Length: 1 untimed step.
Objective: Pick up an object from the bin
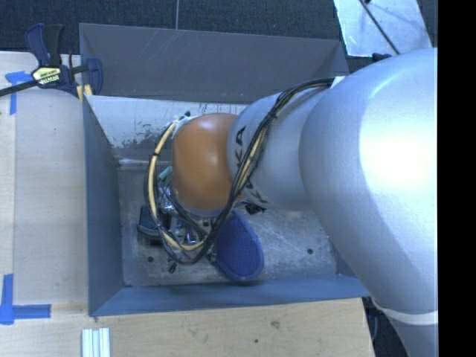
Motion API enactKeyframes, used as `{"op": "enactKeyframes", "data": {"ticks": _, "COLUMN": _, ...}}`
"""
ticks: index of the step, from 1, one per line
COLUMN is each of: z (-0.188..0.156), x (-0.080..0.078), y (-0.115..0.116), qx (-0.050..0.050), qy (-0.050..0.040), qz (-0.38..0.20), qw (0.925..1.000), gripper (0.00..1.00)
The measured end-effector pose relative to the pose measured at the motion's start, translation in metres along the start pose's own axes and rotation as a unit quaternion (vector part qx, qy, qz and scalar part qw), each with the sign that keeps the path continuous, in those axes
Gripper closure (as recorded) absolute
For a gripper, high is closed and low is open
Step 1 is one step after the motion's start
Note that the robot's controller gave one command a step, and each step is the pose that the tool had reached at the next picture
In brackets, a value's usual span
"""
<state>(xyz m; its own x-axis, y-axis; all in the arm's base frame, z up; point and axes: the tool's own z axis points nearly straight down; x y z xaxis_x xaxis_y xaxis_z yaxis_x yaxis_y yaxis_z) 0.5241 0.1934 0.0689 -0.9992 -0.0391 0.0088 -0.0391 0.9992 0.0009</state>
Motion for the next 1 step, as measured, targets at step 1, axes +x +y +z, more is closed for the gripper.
{"op": "enactKeyframes", "data": {"ticks": 1, "z": -0.0034, "x": -0.0009, "y": -0.0009, "qx": 0.000, "qy": -0.0019, "qz": 0.000, "qw": 1.0000, "gripper": 1.00}}
